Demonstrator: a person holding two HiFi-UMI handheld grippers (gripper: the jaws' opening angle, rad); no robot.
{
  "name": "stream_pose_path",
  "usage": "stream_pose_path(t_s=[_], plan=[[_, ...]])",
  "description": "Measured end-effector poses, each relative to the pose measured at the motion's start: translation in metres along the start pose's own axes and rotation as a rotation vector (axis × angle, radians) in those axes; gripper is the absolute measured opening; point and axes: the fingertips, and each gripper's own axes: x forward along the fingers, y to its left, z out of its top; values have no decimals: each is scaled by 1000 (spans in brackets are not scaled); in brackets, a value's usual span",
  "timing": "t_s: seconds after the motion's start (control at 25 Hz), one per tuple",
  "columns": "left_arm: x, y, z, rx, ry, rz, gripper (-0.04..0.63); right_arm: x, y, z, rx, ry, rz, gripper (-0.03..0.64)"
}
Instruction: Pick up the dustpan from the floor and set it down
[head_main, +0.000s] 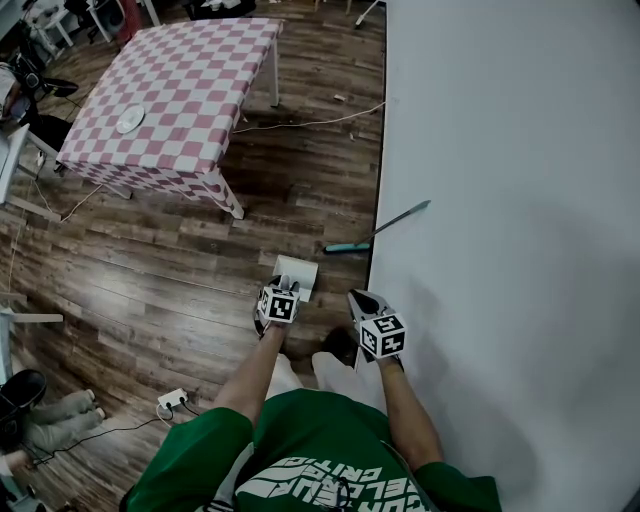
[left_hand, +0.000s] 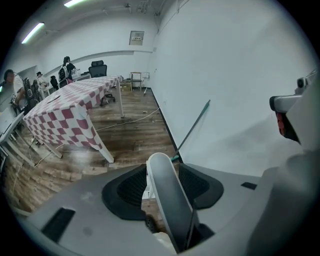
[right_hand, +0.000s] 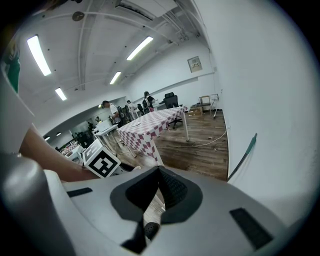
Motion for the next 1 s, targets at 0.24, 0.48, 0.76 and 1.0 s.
stream_pose_path(t_s=[0.24,0.48,0.76,1.0], plan=[[3,10,2,2,27,37,173,-3,0,-1,5,2,-6,8],[0,21,-5,-16,39,81,156,-5,-3,-5,7,7,-14,8],[-12,24,-13,-19,54,89,121,-8,1,-7,2,13,-15,8],[-24,16,-11,14,33,68,120,-9,3,-8,-2,8,-9,8]])
